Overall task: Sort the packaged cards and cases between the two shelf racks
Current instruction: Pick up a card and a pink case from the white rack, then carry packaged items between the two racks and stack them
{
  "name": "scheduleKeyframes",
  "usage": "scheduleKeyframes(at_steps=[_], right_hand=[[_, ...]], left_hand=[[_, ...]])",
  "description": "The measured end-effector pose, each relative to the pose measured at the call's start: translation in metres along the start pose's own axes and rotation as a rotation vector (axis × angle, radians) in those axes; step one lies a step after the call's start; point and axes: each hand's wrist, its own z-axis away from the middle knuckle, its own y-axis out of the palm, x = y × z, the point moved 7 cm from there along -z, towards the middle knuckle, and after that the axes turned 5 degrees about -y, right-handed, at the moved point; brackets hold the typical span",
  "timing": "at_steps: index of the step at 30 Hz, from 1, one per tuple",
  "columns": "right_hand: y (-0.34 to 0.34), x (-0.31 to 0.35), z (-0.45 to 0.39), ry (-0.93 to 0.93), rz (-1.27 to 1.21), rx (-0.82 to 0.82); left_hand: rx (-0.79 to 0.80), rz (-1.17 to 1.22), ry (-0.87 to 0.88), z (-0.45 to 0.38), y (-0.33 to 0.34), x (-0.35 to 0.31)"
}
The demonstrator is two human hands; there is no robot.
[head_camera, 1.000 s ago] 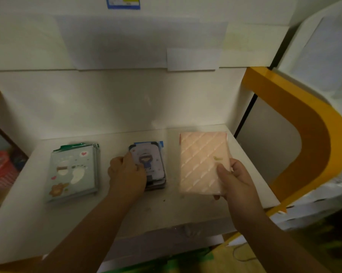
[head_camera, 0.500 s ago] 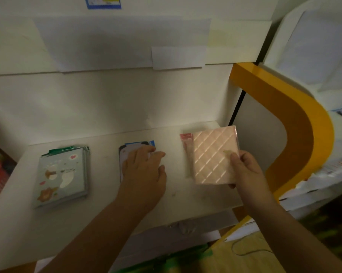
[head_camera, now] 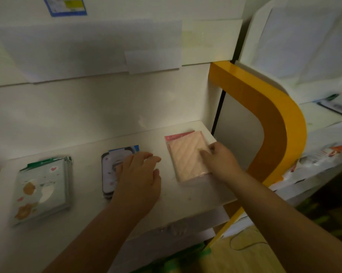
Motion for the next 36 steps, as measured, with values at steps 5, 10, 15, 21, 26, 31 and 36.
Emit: scheduleKeyframes(at_steps=[5,10,15,21,26,31,36], right_hand=[[0.005,-0.009,0.004,0.027,0.228,0.012],[0.006,-0.009,0.013,0.002,0.371,-0.004],[0.005,0.003,0.01,-0.042,0.514,0.01],[-0.005,0.014,0.03,-0.134,0.649,0.042],[-0.021,0.031,0.066,-0.368,0.615,-0.013],[-0.058,0.05,0.095,-0.53,0.525,-0.192],[-0.1,0.048,0.116,-0.631,0.423,-0.294]], left_hand=[[-0.029,0.0,0.0,0.0,-0.002,0.002],[-0.012,-0.011,0.036,0.003,-0.005,-0.001],[-0.012,0.0,0.022,0.007,-0.011,-0.006],[-0.022,0.045,0.065,0.007,-0.012,-0.019],[-0.035,0.024,0.135,0.004,-0.018,-0.04],[-0.076,0.006,0.228,0.007,-0.035,-0.071],[-0.142,0.018,0.273,0.005,-0.048,-0.112]])
